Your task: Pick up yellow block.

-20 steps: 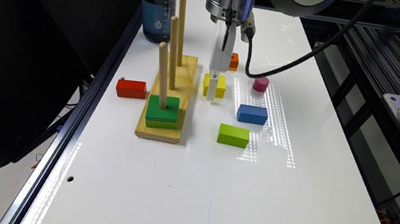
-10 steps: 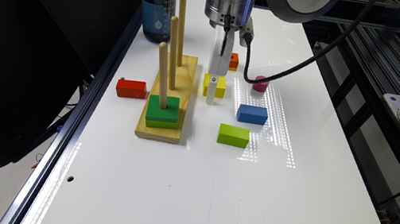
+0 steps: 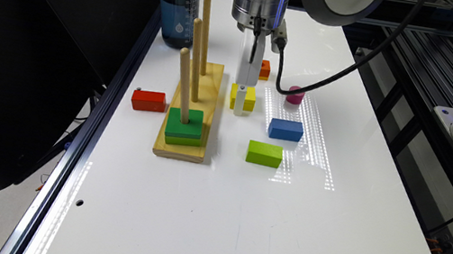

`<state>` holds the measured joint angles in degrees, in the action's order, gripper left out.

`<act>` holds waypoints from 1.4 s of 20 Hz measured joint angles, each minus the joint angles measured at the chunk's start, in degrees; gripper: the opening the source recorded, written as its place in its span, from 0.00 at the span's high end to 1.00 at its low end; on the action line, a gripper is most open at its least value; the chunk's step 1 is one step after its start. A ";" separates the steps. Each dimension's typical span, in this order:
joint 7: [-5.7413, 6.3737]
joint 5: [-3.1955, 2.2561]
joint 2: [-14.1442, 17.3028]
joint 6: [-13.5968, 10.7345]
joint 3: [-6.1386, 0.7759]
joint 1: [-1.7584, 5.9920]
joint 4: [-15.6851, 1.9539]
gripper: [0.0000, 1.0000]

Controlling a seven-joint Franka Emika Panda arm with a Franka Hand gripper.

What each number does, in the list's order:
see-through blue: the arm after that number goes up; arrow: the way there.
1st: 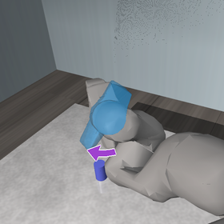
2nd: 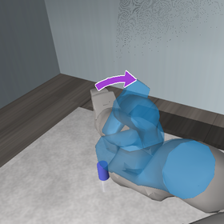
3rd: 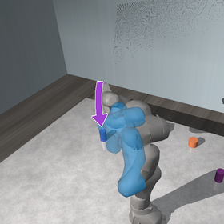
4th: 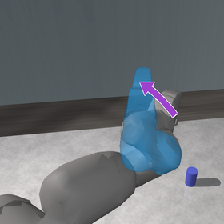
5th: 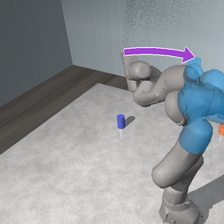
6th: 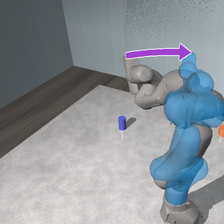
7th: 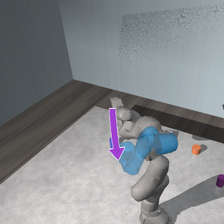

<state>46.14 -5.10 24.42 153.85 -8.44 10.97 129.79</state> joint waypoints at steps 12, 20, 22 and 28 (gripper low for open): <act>0.00 0.00 -0.01 0.00 -0.01 -0.01 0.00 0.00; 0.00 0.00 -0.01 0.00 -0.01 -0.01 0.00 0.00; 0.00 0.00 -0.01 0.00 -0.01 -0.01 0.00 1.00; 0.00 0.00 -0.01 0.00 -0.09 0.08 0.00 1.00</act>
<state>46.14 -5.09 24.41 153.85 -8.53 11.05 129.79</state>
